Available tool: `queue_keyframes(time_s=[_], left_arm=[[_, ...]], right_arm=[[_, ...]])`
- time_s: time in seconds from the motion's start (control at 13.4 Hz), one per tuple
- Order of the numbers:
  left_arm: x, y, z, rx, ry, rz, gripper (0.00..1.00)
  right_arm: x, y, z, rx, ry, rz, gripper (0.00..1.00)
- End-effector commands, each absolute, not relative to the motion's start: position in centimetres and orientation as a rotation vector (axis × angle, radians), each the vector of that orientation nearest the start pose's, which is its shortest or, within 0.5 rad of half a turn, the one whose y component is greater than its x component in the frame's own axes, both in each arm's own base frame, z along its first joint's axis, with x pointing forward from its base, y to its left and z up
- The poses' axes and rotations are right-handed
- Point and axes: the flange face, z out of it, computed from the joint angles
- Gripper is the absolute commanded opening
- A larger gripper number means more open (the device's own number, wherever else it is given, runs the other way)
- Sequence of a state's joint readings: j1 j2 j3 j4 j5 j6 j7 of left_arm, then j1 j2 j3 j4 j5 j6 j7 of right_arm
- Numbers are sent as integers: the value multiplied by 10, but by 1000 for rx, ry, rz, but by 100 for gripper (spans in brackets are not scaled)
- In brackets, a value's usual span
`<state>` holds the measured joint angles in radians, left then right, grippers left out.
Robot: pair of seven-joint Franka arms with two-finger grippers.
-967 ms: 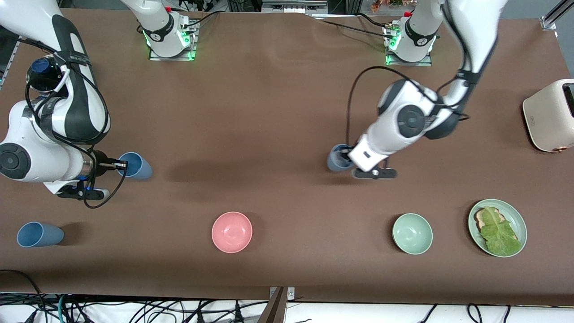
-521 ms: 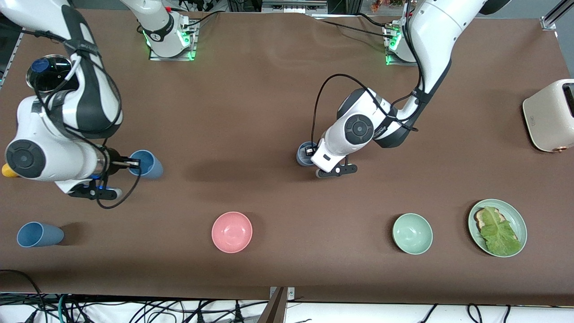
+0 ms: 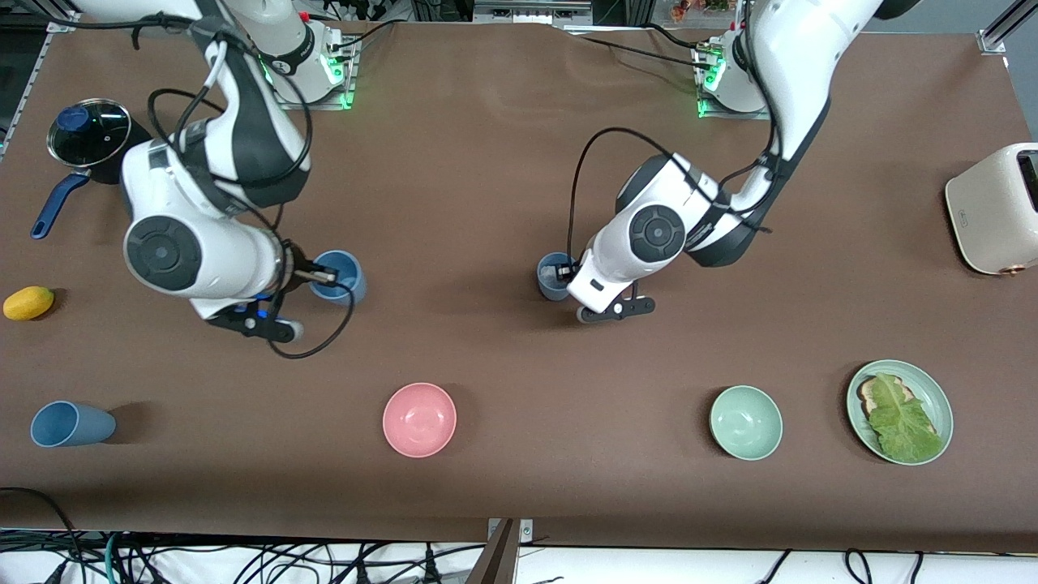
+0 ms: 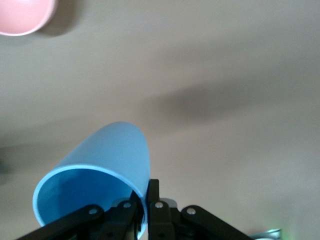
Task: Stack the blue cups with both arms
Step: 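Carry both blue cups toward the table middle, bringing them together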
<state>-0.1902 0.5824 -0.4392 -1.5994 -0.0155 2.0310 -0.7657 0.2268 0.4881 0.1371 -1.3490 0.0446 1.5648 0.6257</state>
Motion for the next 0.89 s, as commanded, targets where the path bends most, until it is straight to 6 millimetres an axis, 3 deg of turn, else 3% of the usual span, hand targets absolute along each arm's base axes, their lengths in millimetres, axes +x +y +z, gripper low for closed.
queue_keyframes(time_s=[0.0, 0.3, 0.52, 0.67, 0.82], left_arm=[[575, -332, 369, -3194, -310, 304, 100], [586, -266, 444, -3131, -39, 150, 100], [592, -193, 505, -3118, 80, 67, 100], [584, -156, 537, -3101, 173, 81, 100], [583, -122, 553, -3112, 151, 151, 100]], right_arm=[[614, 285, 444, -3071, 593, 451, 0], [585, 388, 429, -3018, 774, 339, 0], [574, 450, 413, -2939, 907, 268, 0], [573, 479, 404, -2873, 977, 226, 0], [569, 498, 399, -2824, 1012, 217, 0]])
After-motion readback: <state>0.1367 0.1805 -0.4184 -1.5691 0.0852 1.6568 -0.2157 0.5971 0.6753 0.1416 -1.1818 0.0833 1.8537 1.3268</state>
